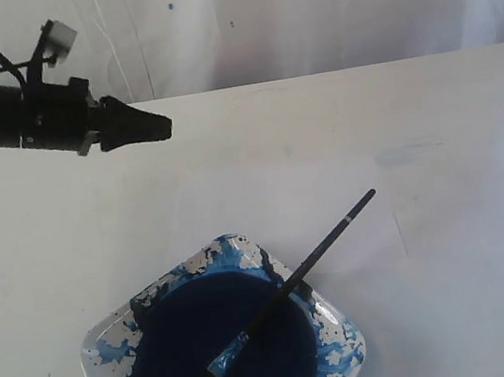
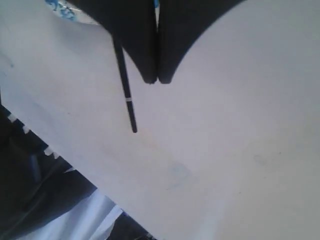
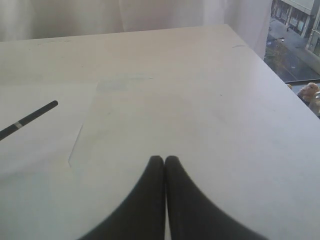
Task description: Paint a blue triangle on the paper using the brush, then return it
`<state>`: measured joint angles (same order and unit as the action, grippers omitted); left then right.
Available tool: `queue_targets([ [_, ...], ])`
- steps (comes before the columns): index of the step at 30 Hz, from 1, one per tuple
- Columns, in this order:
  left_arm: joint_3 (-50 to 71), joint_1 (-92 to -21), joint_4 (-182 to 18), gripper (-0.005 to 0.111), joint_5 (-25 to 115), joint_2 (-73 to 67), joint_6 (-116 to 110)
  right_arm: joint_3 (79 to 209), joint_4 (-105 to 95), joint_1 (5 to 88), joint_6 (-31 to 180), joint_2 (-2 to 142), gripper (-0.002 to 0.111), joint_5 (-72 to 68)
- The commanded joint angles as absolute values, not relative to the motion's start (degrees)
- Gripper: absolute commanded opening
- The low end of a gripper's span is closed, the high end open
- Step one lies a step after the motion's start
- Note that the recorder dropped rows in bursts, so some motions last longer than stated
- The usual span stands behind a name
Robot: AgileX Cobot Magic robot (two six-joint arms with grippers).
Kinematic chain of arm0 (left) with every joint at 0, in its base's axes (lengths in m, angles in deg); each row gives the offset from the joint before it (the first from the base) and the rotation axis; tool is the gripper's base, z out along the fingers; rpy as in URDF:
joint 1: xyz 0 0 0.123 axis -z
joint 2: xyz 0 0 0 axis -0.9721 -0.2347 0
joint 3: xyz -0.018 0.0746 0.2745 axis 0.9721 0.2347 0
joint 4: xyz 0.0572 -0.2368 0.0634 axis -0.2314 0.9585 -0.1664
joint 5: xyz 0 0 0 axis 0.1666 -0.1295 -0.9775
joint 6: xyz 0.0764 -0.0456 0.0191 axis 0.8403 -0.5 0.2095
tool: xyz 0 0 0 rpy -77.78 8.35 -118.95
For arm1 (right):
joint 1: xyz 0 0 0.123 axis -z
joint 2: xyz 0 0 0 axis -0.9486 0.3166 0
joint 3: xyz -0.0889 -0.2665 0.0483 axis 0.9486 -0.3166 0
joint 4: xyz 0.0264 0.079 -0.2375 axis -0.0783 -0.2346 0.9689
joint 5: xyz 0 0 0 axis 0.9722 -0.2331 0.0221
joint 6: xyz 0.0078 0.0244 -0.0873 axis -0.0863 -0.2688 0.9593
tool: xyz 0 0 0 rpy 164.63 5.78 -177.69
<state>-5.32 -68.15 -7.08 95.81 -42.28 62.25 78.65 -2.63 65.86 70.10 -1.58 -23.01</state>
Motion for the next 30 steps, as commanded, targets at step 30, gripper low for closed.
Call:
queue_targets([
  [30,-7.8,-64.9,15.3,0.0,79.4,-58.1,85.4,78.7,-2.4,65.7,70.1,-2.0,0.0,-22.2],
])
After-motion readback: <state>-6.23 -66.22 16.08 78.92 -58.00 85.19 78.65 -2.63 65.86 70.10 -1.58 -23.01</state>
